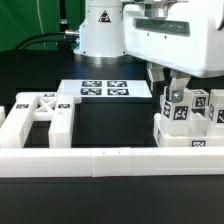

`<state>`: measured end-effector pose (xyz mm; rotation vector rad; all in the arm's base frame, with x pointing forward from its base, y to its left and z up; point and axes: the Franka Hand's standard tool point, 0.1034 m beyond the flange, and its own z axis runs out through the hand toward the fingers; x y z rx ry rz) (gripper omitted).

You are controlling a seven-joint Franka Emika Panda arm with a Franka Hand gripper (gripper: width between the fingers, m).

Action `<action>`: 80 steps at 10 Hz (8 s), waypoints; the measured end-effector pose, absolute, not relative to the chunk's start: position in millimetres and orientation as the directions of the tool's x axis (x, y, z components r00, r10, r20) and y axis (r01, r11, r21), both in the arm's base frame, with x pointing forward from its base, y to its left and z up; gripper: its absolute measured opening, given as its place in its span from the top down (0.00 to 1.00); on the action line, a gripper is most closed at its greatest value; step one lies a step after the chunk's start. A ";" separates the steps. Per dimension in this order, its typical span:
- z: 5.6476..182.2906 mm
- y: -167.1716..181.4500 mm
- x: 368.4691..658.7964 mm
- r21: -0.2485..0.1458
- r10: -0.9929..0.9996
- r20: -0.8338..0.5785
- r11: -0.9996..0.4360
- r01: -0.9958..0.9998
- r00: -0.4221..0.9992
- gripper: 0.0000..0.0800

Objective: Assemble chair

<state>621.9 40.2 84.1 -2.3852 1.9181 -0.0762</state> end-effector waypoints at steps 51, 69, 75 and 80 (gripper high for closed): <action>76.8 53.4 622.7 -0.075 -0.420 0.119 -0.907 -0.414 0.900 0.19; 75.3 48.7 622.2 -0.029 -0.156 0.136 -0.988 -0.153 0.978 0.64; 74.6 53.7 620.9 -0.106 -0.735 0.077 -0.678 -0.728 0.673 0.64; 74.8 58.3 620.4 -0.119 -0.969 0.019 -0.248 -0.961 0.247 0.64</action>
Offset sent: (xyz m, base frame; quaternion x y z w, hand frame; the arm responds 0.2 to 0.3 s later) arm 0.0000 0.0000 0.0000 0.0000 0.0000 0.0000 1.0000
